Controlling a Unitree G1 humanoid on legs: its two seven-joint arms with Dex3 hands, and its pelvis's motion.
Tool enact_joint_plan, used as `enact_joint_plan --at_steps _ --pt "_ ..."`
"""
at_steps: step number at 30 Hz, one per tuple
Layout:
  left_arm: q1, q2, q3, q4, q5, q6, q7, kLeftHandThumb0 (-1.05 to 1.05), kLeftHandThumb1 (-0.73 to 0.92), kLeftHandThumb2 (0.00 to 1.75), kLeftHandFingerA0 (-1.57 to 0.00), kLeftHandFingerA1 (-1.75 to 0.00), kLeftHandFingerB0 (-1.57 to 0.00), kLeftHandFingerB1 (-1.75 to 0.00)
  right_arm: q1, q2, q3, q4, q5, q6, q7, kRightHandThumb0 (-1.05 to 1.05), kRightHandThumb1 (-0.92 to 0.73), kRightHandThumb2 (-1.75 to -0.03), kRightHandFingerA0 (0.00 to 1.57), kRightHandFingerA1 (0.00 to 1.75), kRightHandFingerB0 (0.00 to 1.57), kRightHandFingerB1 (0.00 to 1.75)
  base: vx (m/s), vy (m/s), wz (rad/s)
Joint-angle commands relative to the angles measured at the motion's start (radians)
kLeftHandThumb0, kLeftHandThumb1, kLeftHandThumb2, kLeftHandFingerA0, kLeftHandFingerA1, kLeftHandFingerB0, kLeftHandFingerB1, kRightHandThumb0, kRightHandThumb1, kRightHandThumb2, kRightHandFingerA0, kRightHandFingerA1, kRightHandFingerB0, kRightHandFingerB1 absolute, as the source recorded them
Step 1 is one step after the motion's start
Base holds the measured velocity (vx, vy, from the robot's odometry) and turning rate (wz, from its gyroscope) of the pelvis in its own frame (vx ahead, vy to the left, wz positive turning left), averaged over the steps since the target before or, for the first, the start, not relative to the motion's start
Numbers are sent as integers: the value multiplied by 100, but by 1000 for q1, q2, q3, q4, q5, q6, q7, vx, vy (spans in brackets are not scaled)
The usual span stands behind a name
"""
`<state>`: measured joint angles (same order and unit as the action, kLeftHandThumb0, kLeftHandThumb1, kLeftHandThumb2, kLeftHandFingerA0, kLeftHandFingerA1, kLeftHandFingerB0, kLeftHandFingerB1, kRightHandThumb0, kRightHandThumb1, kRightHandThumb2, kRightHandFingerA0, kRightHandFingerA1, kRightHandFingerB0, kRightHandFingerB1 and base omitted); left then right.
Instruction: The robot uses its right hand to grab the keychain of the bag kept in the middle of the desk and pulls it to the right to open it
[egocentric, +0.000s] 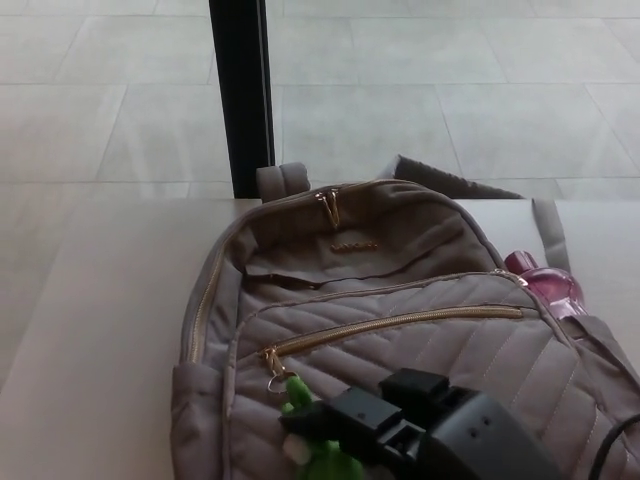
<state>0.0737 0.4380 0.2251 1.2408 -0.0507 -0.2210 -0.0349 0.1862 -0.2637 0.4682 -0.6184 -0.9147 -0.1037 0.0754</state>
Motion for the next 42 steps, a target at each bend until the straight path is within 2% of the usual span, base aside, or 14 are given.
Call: enact_joint_plan --at_steps 1,10,11,12,17,23,26,31,32,33,35,36,38,42 --pt "8 28 -18 4 26 -24 -16 -59 66 60 -71 -61 -61 -45 42 -22 -63 40 -73 53 15 -82 -73 -62 80 112 39 60 0 0 0" --pt "2 27 -26 12 27 -25 -24 -62 69 61 -76 -64 -64 -47 52 15 -26 55 -66 18 2 -70 -69 -61 96 115 42 66 0 0 0" --pt "4 29 -30 11 30 -31 -28 -61 70 61 -74 -64 -63 -47 53 23 -15 59 -74 16 -3 -70 -51 -87 102 112 45 68 0 0 0" --pt "5 29 -29 8 28 -31 -31 -61 71 61 -73 -63 -63 -47 52 30 -4 67 -76 7 -18 -66 -68 -60 100 124 50 65 0 0 0" --pt "5 29 -36 8 33 -31 -27 -62 73 62 -74 -65 -63 -47 53 42 50 104 -106 -37 -96 -62 -66 -60 110 135 56 67 0 0 0" --pt "8 23 -31 4 22 -40 -38 -61 76 62 -71 -65 -59 -46 60 28 56 125 -103 -51 -124 -48 -58 -87 116 175 77 81 0 0 0" --pt "5 21 -31 10 23 -35 -36 -61 75 62 -71 -63 -61 -46 59 7 13 135 -87 -49 -133 -55 -45 -98 137 145 83 86 0 0 0" --pt "1 22 -26 18 16 -28 -55 -60 76 63 -71 -63 -58 -45 52 -20 -52 127 -92 -27 -105 -54 -50 -101 133 142 82 88 0 0 0" --pt "3 23 -30 15 22 -33 -55 -61 77 63 -70 -61 -56 -44 51 -20 -63 126 -96 -19 -96 -52 -63 -72 110 175 87 88 0 0 0" --pt "4 21 -23 14 14 -32 -60 -61 76 63 -70 -61 -57 -44 44 -22 -70 130 -92 -18 -89 -55 -50 -102 134 143 82 87 0 0 0" --pt "2 19 -30 15 23 -32 -52 -63 76 63 -70 -62 -58 -45 36 -27 -78 132 -115 -15 -80 -58 -63 -72 113 175 87 89 0 0 0" --pt "3 18 -26 15 18 -36 -58 -62 76 63 -70 -63 -59 -46 34 -27 -80 140 -113 -26 -95 -57 -51 -101 134 144 83 88 0 0 0" --pt "4 19 -24 14 14 -35 -70 -64 75 63 -69 -63 -58 -46 26 -23 -74 150 -115 -32 -100 -54 -63 -71 112 175 90 93 0 0 0" --pt "-1 15 -21 15 11 -31 -71 -62 75 62 -70 -61 -60 -45 14 -14 -67 178 -96 -68 -151 -49 -56 -94 124 175 91 111 0 0 0"
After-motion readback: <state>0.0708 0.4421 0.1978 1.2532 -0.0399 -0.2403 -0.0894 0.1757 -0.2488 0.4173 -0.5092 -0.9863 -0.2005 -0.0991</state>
